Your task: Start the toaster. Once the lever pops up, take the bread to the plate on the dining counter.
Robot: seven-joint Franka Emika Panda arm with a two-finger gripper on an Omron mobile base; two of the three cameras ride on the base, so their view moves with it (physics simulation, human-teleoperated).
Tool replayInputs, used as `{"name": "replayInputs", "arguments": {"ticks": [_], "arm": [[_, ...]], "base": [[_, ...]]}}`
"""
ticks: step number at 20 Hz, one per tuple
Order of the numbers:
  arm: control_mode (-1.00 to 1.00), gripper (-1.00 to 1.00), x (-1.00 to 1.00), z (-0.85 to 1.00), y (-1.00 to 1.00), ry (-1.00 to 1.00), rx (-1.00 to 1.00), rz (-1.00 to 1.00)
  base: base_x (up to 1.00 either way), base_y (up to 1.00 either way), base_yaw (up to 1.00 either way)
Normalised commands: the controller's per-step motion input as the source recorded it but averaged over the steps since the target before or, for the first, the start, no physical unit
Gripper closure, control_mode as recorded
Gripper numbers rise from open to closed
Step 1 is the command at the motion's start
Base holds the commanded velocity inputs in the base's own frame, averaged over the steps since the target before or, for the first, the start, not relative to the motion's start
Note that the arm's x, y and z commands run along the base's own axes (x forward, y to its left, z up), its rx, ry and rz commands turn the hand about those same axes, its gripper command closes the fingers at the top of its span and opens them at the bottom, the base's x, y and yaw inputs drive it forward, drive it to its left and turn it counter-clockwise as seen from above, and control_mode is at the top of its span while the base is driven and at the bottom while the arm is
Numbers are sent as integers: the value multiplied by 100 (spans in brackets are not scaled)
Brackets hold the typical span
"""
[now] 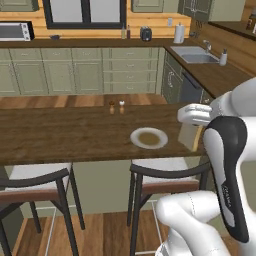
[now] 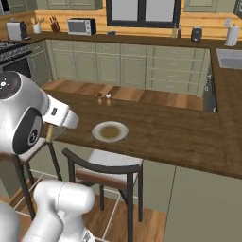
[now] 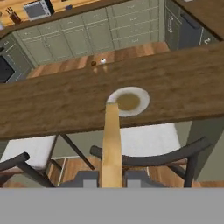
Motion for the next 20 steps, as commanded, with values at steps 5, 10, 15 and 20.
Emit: {"name": "replayInputs", "arguments": {"ticks": [5, 10, 15, 20], "arm": [[-100, 100, 79, -58, -64, 3, 12, 41], [-100, 100, 100, -84, -34, 7, 6, 44], [-100, 100, 100, -76, 0, 8, 2, 35], [-100, 100, 100, -39, 1, 0, 3, 23]], "base": [[0, 0, 0], [0, 0, 0], [0, 0, 0], [0, 0, 0]]}}
